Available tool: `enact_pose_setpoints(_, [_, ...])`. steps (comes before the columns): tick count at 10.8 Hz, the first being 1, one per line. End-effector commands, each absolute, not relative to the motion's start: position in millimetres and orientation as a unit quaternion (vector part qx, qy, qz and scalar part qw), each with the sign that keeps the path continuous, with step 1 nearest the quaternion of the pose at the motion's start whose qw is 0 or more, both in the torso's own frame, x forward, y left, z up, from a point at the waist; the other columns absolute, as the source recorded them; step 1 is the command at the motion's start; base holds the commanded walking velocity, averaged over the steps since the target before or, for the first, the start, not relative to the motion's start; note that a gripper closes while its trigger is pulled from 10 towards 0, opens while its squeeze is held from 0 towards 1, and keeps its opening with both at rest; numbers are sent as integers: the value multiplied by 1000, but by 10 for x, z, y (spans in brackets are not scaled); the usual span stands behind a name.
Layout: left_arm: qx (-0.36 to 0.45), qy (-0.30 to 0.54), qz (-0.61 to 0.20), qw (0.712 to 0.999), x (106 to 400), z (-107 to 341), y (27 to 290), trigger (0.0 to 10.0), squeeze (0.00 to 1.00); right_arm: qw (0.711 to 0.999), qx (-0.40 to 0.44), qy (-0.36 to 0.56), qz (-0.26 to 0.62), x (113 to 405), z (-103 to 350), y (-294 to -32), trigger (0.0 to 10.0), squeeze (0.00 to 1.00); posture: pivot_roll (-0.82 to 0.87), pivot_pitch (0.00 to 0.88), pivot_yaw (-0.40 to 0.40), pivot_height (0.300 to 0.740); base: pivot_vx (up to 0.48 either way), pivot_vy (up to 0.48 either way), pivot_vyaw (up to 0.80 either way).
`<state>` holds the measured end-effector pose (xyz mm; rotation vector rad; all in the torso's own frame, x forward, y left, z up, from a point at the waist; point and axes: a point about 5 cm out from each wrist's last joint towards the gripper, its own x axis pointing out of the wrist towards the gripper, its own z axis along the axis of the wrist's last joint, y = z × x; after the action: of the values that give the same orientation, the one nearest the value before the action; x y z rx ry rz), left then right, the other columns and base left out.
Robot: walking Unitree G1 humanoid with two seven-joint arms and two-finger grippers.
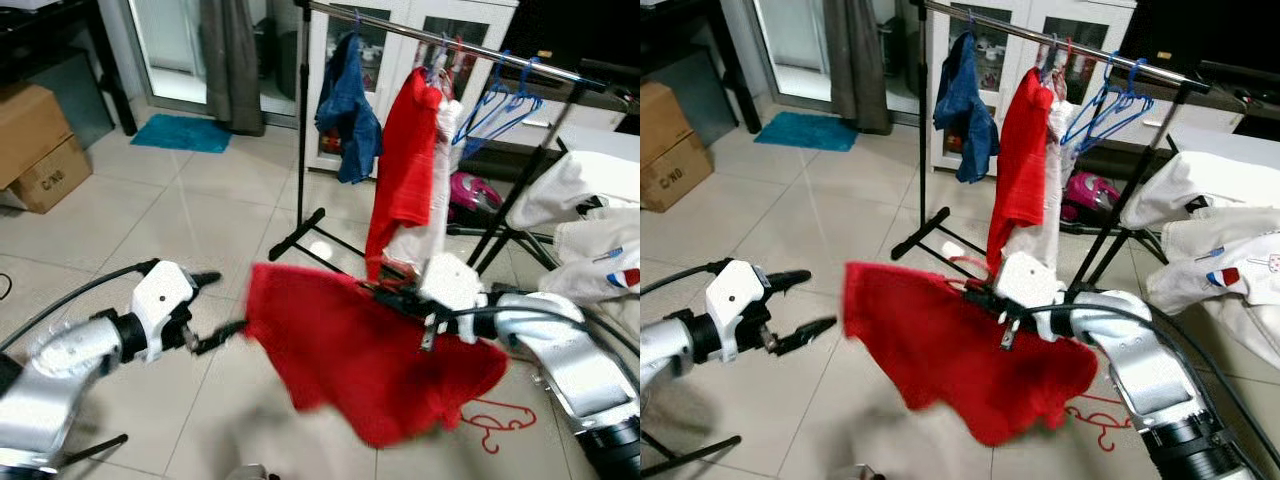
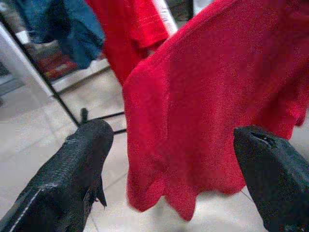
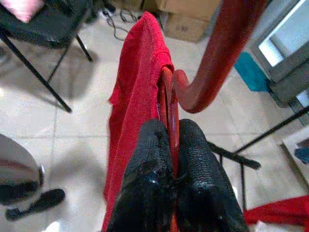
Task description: Hang hanger
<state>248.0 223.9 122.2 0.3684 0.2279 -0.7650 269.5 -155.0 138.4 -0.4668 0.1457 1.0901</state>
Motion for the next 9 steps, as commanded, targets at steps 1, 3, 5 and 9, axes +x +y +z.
enact_pose_setpoints(1, [187, 91, -357, 911, 2488, 1248, 2228, 10000, 0, 828, -213, 63, 515, 2693, 1410, -1624, 10000, 0, 114, 0, -26, 740, 0, 0, 0])
enact_pose_setpoints(3, [160, 39, -360, 918, 2504, 1371, 2140, 10000, 0, 821, -195, 70, 532, 2668, 1385, -1744, 10000, 0, 102, 0, -13, 740, 0, 0, 0])
enact_pose_setpoints(5, [136, 61, -395, 907, 2499, 1266, 2068, 10000, 0, 818, -173, 66, 545, 2674, 1410, -1804, 10000, 0, 106, 1, -20, 740, 0, 0, 0])
enact_pose_setpoints(9, [112, 87, -387, 911, 2583, 1164, 2106, 0, 0, 810, -172, 52, 558, 2696, 1452, -1776, 10000, 0, 108, 0, -22, 740, 0, 0, 0])
